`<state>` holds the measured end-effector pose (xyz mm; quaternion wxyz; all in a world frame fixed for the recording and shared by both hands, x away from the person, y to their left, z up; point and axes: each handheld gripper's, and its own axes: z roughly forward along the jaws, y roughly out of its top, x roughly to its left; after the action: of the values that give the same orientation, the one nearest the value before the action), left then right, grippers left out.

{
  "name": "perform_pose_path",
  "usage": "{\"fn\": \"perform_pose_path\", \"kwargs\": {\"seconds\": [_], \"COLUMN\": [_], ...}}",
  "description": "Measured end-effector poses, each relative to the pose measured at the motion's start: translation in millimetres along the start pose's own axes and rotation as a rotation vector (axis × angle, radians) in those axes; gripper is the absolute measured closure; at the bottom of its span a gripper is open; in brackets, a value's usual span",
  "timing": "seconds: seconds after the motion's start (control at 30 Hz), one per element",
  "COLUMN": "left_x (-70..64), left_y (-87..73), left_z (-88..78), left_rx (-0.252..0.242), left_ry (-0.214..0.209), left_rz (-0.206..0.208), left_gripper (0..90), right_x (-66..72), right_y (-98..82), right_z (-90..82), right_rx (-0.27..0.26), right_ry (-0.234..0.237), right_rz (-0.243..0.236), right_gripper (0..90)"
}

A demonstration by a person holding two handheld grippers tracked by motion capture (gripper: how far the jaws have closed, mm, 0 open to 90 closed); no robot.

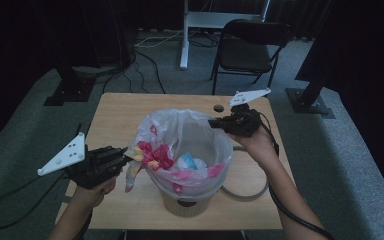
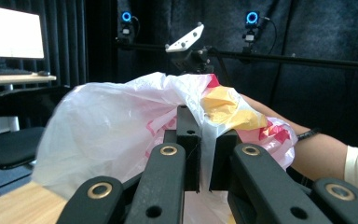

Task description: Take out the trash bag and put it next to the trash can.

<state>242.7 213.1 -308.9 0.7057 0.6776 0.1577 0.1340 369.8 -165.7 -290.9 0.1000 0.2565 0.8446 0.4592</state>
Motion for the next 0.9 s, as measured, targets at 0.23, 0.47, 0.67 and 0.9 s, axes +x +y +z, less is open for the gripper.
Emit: {"fn": "perform_pose_path", "kwargs": {"seconds": [0.23, 0.47, 0.67, 0.9], "left_x": [2.6, 7.1, 5.7, 3.1], "left_y": [12.6, 10.1, 9.6, 11.3], "left_z": [29.0, 66.2, 78.6, 84.2], "left_rx": [0.086, 0.192, 0.172, 0.15], "left_ry": [0.07, 0.125, 0.114, 0.074], "left_rz": [0.038, 0.025, 0.003, -0.025], "left_gripper": [86.3, 86.3, 86.2, 86.1], "right_x": [15.1, 33.7, 49.7, 60.6], "right_y": [23.2, 19.1, 14.9, 16.2], "right_z": [-11.5, 1.5, 14.6, 25.4], "right_rx": [-0.111, -0.197, -0.133, -0.102], "right_ry": [0.2, 0.53, 0.53, 0.553], "right_rz": [-0.023, -0.019, -0.061, -0.089], "right_gripper": [89.9, 89.8, 78.7, 38.8]}}
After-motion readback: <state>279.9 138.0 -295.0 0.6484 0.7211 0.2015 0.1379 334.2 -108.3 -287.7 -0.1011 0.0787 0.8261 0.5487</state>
